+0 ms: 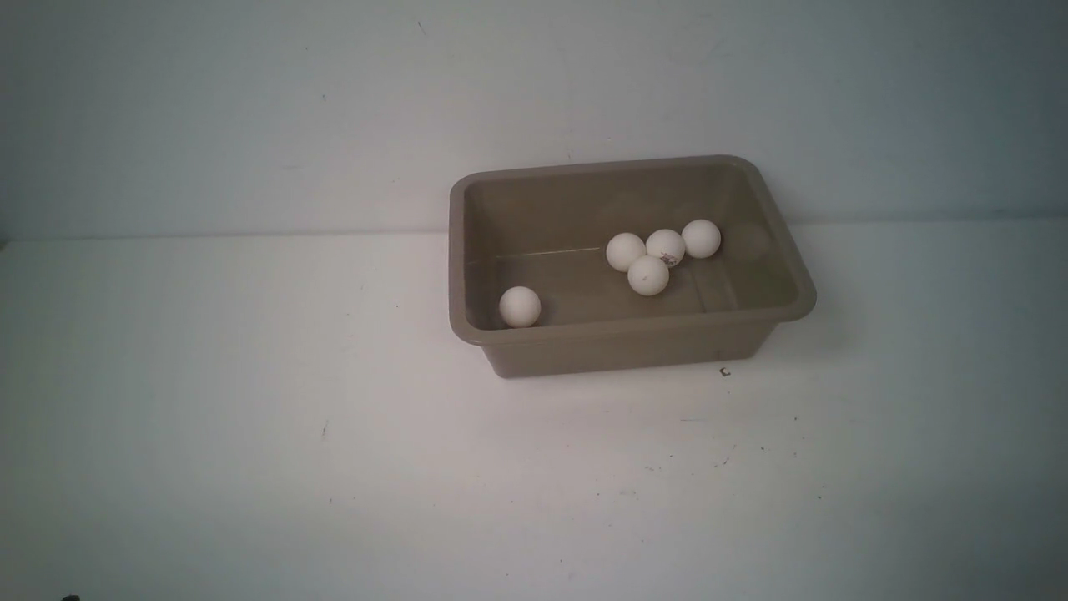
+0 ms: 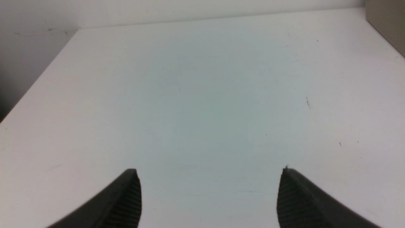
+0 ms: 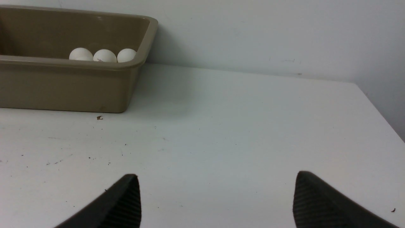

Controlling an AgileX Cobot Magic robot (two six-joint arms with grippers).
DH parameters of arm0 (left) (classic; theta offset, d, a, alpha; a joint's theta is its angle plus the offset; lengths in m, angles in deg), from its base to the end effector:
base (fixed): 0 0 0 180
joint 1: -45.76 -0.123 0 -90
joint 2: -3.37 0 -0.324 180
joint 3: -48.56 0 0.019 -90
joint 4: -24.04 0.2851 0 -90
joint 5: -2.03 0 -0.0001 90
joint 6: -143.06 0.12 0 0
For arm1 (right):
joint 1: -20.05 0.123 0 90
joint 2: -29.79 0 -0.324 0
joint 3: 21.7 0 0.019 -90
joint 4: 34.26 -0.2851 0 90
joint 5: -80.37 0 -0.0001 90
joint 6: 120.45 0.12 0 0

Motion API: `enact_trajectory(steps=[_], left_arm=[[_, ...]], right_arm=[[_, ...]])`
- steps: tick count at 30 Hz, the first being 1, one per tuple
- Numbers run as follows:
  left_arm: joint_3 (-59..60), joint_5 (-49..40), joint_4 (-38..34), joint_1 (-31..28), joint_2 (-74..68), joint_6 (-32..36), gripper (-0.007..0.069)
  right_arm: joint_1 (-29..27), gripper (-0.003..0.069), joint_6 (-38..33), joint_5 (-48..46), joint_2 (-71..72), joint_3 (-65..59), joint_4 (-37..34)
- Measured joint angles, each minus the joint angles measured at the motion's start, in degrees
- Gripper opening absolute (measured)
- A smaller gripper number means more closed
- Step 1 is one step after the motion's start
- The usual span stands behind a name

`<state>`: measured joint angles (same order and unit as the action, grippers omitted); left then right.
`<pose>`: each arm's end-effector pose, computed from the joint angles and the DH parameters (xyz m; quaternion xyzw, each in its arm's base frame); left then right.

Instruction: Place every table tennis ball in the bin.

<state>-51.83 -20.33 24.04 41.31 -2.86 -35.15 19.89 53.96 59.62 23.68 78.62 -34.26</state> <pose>0.0746 0.0058 0.1602 -0.0188 0.8098 0.0319 0.5855 0.0758 -0.0002 0.1631 -0.0380 0.8006 -0.0300 0.5973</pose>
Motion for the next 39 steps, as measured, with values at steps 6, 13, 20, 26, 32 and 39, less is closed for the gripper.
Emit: enact_trajectory(steps=[6, 13, 20, 26, 32, 39], left_arm=[[0.0, 0.0, 0.0, 0.0, 0.0, 0.0, 0.0520], [0.0, 0.0, 0.0, 0.0, 0.0, 0.0, 0.0520], [0.0, 0.0, 0.0, 0.0, 0.0, 0.0, 0.0520], [0.0, 0.0, 0.0, 0.0, 0.0, 0.0, 0.0520], [0.0, 0.0, 0.0, 0.0, 0.0, 0.0, 0.0520], [0.0, 0.0, 0.0, 0.0, 0.0, 0.0, 0.0520]], right_arm=[[0.0, 0.0588, 2.1, -0.2, 0.0, 0.0, 0.0], [0.0, 0.0588, 2.6, -0.9, 0.0, 0.2, 0.0], [0.0, 0.0588, 1.5, -0.9, 0.0, 0.2, 0.0], [0.0, 0.0588, 1.5, -0.9, 0.0, 0.2, 0.0], [0.0, 0.0588, 1.5, -0.9, 0.0, 0.2, 0.0], [0.0, 0.0588, 1.5, -0.9, 0.0, 0.2, 0.0]])
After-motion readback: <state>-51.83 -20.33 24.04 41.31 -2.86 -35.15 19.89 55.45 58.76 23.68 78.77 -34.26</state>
